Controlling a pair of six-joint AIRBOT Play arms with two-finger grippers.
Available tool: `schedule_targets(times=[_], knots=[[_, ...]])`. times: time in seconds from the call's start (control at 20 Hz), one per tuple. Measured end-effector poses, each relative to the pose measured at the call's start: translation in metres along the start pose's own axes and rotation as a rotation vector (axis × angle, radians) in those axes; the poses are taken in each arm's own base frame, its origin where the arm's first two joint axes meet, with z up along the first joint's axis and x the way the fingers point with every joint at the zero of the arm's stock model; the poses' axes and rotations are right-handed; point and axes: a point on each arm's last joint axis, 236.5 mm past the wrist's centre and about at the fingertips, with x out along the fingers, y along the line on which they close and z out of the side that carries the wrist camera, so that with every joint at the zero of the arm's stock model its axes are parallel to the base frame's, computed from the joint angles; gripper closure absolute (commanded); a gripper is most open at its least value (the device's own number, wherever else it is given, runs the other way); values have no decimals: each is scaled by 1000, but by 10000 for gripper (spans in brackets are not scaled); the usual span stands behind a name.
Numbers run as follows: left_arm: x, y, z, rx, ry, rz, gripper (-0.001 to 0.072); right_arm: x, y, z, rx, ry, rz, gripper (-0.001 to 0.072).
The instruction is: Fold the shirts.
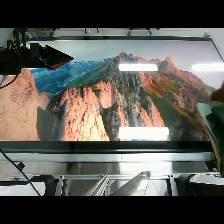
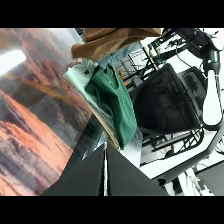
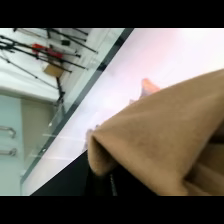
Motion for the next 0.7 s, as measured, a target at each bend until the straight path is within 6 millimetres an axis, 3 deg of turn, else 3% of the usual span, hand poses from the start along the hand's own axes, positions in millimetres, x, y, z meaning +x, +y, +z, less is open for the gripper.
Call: schedule_targets(times=[0.15, 0.3, 0.45, 0.7], knots=[[0, -2, -2, 0, 9, -7, 702, -7, 2, -14, 43, 64, 22, 689], [0, -3, -5, 0, 19, -14, 702, -24, -13, -32, 48, 131, -61, 689], [0, -6, -8, 0, 33, -25, 702, -50, -27, -43, 46, 153, -180, 689], [0, -7, -10, 0, 42, -32, 702, -102, -24, -57, 77, 134, -293, 689]])
